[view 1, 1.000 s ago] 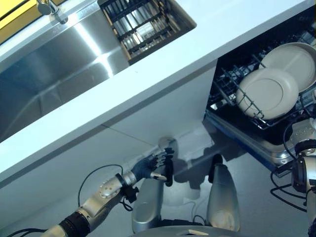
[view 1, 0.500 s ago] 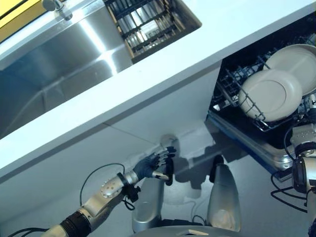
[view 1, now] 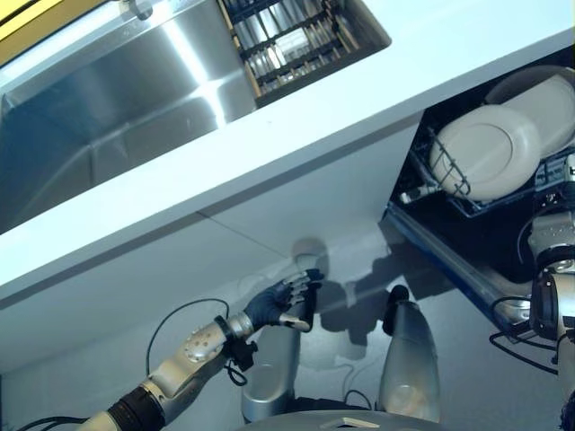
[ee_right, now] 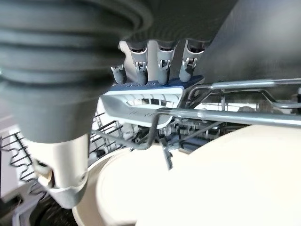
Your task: Pick up plates and place into dishwasher.
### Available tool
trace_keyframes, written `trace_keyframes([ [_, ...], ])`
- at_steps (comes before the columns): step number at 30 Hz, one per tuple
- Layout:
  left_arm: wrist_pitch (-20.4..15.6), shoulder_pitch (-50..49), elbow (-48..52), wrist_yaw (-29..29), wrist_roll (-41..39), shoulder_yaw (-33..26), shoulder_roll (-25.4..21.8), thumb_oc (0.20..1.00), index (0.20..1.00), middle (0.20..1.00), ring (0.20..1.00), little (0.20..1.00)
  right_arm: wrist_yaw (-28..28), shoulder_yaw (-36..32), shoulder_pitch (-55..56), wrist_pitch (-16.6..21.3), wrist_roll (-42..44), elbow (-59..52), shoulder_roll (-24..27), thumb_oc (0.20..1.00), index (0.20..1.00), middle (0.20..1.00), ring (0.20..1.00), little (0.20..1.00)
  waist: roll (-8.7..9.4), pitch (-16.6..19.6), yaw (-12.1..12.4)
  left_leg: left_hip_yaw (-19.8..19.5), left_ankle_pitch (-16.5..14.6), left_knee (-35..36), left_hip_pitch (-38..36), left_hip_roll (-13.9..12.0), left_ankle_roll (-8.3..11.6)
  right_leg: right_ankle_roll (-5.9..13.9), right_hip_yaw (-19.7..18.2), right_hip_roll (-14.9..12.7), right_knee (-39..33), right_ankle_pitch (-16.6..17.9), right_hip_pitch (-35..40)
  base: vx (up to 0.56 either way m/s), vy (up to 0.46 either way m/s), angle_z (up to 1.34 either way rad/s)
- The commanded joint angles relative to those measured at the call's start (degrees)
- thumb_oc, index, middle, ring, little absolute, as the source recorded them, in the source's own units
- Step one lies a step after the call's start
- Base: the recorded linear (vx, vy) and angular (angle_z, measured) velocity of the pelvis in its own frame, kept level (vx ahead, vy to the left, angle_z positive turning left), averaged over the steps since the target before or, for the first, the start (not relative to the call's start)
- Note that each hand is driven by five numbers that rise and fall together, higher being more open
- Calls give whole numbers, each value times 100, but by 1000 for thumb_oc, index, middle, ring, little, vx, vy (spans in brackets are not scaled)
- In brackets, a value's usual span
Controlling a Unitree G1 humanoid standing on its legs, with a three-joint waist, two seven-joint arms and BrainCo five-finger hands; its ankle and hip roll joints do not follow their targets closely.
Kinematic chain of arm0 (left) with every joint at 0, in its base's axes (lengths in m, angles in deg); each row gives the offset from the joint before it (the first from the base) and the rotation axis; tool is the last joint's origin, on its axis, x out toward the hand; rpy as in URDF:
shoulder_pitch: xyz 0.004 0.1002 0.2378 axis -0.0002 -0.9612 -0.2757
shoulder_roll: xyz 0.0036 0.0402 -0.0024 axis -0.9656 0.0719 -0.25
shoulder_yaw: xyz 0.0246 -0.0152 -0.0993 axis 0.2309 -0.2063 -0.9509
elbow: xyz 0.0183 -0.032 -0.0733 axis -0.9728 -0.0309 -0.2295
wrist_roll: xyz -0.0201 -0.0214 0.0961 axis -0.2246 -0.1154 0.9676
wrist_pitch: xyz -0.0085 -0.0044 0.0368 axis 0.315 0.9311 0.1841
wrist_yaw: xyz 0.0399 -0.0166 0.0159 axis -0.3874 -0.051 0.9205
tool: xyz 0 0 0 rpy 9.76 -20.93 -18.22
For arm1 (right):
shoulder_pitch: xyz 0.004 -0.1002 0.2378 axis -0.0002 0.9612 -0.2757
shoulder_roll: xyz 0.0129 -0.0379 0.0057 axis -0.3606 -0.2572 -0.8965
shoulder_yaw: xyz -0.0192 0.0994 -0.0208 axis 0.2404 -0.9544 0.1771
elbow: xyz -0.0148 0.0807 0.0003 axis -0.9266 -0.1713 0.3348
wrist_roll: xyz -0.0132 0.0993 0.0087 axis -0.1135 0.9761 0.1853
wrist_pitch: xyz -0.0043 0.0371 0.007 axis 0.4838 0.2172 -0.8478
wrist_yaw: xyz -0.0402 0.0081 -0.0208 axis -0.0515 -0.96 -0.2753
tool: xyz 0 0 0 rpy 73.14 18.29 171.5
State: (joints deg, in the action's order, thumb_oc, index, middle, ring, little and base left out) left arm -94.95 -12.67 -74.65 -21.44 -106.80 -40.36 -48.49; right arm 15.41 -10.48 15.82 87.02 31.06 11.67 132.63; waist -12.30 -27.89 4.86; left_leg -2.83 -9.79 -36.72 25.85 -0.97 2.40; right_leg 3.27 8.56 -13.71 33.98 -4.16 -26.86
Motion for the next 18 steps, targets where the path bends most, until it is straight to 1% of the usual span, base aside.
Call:
trace_keyframes([
  [1,-271,-76,573,79,245,-286,-295,1000,1000,1000,1000,1000,-561,226,-787,41,168,-444,18,1000,1000,1000,1000,1000,41,198,315,-25,207,149,383,-238,13,-97,114,150,186,-448,222,0,0,0],
  [4,-284,-126,723,61,242,-397,-374,1000,1000,1000,1000,1000,-756,181,-803,-121,544,-414,51,1000,1000,1000,1000,1000,37,207,370,-41,245,186,413,-236,22,-95,178,146,177,-439,213,-20,-27,13],
  [9,-171,-154,976,-19,104,-590,-392,1000,1000,1000,1000,1000,-1234,125,-853,-233,927,-374,50,1000,1000,1000,1000,1000,-1,240,454,-66,316,285,457,-214,28,-94,269,106,180,-445,169,-11,-3,6],
  [11,-137,-187,1066,-67,83,-686,-399,1000,1000,1000,1000,1000,-1447,107,-854,-337,1123,-352,75,1000,1000,1000,1000,1000,-9,267,486,-77,341,311,484,-211,38,-91,306,85,193,-446,138,-4,-1,9],
  [14,-41,-193,1286,-78,72,-847,-419,1000,1000,1000,1000,1000,-1611,54,-853,-372,1256,-391,132,1000,1000,1000,1000,1000,-38,279,523,-91,384,368,544,-190,37,-86,339,68,212,-455,68,-19,-4,10],
  [18,122,-208,1515,-115,-40,-1113,-494,1000,1000,1000,1000,1000,-1753,92,-924,-315,1312,-494,133,1000,1000,1000,1000,1000,-43,305,598,-155,504,544,634,-174,56,-76,396,90,200,-476,-26,-29,-28,6],
])
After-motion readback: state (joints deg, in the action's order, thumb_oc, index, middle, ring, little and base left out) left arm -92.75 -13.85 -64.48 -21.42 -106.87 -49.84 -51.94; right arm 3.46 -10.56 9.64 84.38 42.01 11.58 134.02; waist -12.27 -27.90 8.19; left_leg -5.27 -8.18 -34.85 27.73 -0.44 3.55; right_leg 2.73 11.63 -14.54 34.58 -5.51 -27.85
